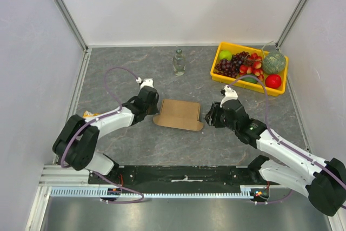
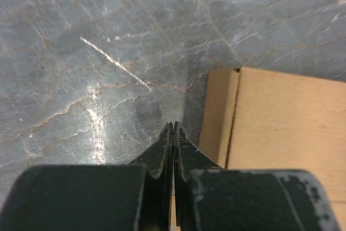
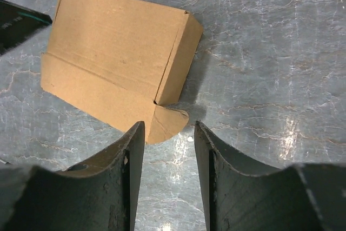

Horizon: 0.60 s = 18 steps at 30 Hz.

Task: Fold the paper box

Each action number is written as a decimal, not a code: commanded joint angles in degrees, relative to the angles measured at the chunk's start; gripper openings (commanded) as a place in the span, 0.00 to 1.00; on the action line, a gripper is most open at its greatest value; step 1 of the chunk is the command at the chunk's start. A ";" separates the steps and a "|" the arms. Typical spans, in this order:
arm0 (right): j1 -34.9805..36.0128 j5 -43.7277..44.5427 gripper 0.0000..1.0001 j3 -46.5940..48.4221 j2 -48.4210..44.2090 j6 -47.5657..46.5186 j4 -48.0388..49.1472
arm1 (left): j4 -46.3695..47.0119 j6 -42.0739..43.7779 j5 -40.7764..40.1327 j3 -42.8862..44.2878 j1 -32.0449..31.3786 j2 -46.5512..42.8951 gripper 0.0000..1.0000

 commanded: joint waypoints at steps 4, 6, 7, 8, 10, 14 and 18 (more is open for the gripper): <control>0.19 1.93 0.48 0.20 -1.13 -2.01 -0.40 | 3.15 0.82 4.47 0.63 0.05 4.16 0.02; 0.19 2.02 0.48 0.29 -0.78 -2.36 -0.40 | 3.51 0.73 5.44 -0.07 0.14 3.72 0.02; 0.19 2.02 0.48 0.37 -0.51 -2.62 -0.40 | 4.99 0.65 5.88 -0.33 0.14 3.46 0.02; 0.19 2.02 0.48 0.37 -0.16 -2.63 -0.40 | 5.35 0.73 6.32 -0.51 0.14 3.28 0.02; 0.19 1.93 0.47 0.29 0.37 -2.80 -0.23 | 5.79 0.91 7.02 -0.77 0.05 2.76 0.02; 0.19 1.76 0.47 0.02 0.81 -2.89 0.21 | 7.55 0.82 9.57 -1.57 0.05 2.31 0.02; 0.19 1.67 0.47 0.11 0.90 -3.15 0.21 | 7.90 0.65 10.89 -2.01 0.05 2.14 0.02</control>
